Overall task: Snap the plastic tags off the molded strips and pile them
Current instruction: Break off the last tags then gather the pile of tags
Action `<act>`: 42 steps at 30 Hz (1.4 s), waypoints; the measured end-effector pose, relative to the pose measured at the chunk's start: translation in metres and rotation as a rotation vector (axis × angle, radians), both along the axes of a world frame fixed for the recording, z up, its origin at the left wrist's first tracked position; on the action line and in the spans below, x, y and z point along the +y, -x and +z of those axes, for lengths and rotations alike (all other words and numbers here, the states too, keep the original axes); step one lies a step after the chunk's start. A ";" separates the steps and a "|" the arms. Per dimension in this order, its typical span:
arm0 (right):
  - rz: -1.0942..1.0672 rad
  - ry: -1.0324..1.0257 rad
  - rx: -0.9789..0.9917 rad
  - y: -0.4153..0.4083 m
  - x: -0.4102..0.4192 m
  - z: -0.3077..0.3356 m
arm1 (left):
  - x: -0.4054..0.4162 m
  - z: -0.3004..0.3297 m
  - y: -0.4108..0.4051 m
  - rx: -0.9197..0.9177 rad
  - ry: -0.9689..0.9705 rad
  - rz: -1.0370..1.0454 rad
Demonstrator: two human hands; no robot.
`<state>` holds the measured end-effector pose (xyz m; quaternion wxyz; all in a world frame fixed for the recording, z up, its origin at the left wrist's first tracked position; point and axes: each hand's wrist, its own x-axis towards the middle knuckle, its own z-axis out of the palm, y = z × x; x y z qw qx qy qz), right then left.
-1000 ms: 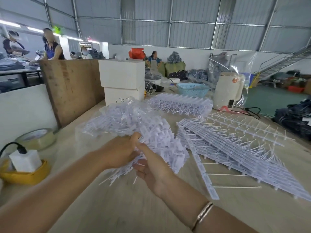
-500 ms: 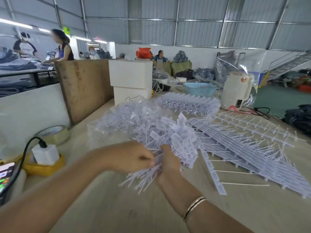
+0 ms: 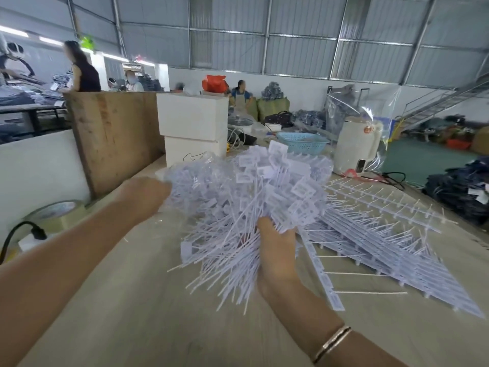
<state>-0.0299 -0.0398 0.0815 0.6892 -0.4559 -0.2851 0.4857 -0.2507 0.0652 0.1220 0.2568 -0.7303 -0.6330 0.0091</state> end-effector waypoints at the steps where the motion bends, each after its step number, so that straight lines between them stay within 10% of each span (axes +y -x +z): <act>1: 0.020 -0.002 0.004 -0.003 0.000 0.004 | 0.003 0.006 -0.001 -0.292 -0.048 -0.002; 4: 0.054 -0.021 0.030 -0.008 0.008 0.016 | 0.019 0.027 -0.001 -0.942 -0.226 -0.058; 7: 0.104 -0.055 0.017 -0.006 0.018 0.031 | 0.025 0.047 -0.005 -1.179 -0.219 -0.119; 13: 0.186 -0.122 -0.081 0.016 0.036 0.037 | 0.032 0.069 0.005 -0.570 -0.076 -0.130; 21: 0.527 -0.169 -0.551 0.040 0.058 -0.005 | 0.026 0.077 -0.004 -1.447 -0.316 -0.373; 30: 0.720 0.153 -0.628 0.037 0.117 0.053 | 0.012 0.065 0.003 -1.209 -0.005 -0.492; 38: 0.906 0.011 -1.631 0.072 0.126 0.042 | 0.005 0.073 -0.014 -1.377 -0.065 -0.474; 42: 0.812 0.099 -0.979 0.067 0.152 0.050 | -0.016 0.069 -0.014 -1.435 0.119 -0.543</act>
